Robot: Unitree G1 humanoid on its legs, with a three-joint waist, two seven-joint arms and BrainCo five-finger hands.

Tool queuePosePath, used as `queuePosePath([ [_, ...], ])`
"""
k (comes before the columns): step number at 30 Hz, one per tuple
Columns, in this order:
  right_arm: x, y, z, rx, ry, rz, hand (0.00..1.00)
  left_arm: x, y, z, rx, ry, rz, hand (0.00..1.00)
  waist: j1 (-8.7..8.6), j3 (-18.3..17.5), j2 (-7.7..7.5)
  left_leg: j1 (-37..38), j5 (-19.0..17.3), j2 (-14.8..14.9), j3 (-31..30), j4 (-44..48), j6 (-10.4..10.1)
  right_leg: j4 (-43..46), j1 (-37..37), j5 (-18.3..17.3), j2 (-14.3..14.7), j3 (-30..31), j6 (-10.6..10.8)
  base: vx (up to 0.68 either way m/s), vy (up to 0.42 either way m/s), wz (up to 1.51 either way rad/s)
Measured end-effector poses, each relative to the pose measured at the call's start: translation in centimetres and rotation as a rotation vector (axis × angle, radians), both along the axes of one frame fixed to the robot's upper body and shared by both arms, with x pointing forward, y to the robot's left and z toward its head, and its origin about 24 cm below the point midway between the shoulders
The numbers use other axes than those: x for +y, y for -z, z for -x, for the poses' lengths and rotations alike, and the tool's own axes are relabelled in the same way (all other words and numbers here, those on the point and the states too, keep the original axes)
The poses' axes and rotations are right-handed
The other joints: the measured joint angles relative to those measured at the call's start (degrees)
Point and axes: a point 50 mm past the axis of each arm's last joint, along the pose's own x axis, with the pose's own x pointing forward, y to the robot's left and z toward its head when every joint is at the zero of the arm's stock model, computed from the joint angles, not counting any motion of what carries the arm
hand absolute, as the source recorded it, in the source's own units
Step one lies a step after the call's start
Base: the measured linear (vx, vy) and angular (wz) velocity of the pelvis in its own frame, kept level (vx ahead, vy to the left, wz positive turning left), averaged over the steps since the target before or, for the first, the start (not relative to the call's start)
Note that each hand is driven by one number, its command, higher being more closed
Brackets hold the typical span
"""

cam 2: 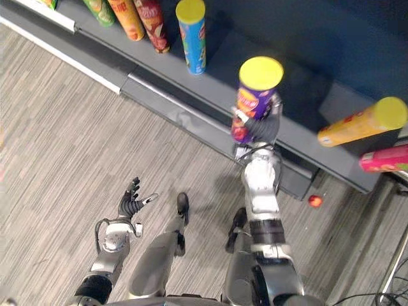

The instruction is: Put the gum and the chips on the shelf.

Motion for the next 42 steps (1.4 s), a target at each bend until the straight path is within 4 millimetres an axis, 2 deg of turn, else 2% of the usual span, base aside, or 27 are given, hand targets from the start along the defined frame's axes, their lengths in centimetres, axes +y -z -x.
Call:
queuePosePath([
  [2, -1.6, -1.6, -0.9, -0.031, 0.075, -0.008, 1.0, 0.5, -0.4, -0.4, -0.017, 0.001, -0.021, 0.0, 0.16, 0.91, 0.9, -1.33, -0.01, -0.33, -0.72, 0.64, -0.02, 1.83, -1.39, -0.78, -0.62, -0.36, -0.17, -0.02, -0.023, 0.18],
  [7, -3.9, -3.7, -1.3, -0.079, 0.18, -0.041, 1.0, 0.9, -0.5, -0.4, -0.019, -0.004, -0.033, 0.0, 1.1, 1.56, 1.95, -3.62, 0.45, -0.66, -1.13, 0.87, 0.38, 4.94, -4.71, -1.99, -1.54, -0.51, -0.6, -0.02, -0.044, 0.07],
  [16, -5.5, -6.2, -1.5, -0.148, 0.258, -0.126, 1.0, 0.9, -0.6, -0.4, -0.027, -0.019, 0.005, 0.0, 1.49, 2.21, 3.23, -5.81, 1.44, -0.91, -1.99, 0.58, 0.19, 8.78, -8.19, -3.73, -2.56, -0.77, -1.11, 0.0, -0.062, 0.06],
  [19, -5.6, -7.3, -1.5, -0.188, 0.257, -0.167, 1.0, 0.8, -0.5, -0.4, -0.027, -0.021, 0.009, 0.0, 1.64, 2.51, 3.71, -6.35, 1.61, -0.99, -1.66, 0.33, 0.09, 9.9, -9.42, -4.16, -2.99, -0.69, -1.34, -0.01, -0.067, 0.0],
  [29, -5.4, -8.6, -1.4, -0.233, 0.261, -0.19, 1.0, -0.1, -0.7, -0.7, -0.038, -0.034, 0.038, 0.0, 2.83, 2.58, 3.87, -7.48, 2.0, -0.85, -0.54, -0.29, 0.0, 12.83, -12.28, -4.89, -3.75, -0.49, -1.92, 0.01, -0.055, 0.01],
  [31, -5.1, -9.7, -1.2, -0.272, 0.251, -0.194, 1.0, -0.4, -0.7, -0.7, -0.039, -0.034, 0.048, 0.0, 2.96, 2.58, 3.87, -8.11, 1.99, -0.91, -0.33, -0.25, -0.01, 13.17, -13.03, -4.9, -3.99, -0.5, -1.93, 0.01, -0.043, 0.03],
  [34, -5.2, -11.0, -0.7, -0.325, 0.252, -0.189, 1.0, -0.6, -0.8, -0.9, -0.045, -0.034, 0.056, 0.0, 2.9, 3.06, 4.77, -8.44, 2.15, -0.85, 2.43, -0.15, 0.1, 14.87, -13.78, -5.23, -5.22, -0.66, -1.84, 0.0, -0.033, 0.14],
  [42, -5.0, -11.8, -0.7, -0.338, 0.233, -0.206, 1.0, -0.8, -0.8, -1.0, -0.048, -0.058, 0.105, 0.0, 4.12, 3.06, 4.78, -9.84, 2.3, -1.02, 2.33, -0.02, 0.23, 15.12, -14.94, -5.8, -5.54, -0.95, -1.81, 0.01, -0.046, 0.03],
])
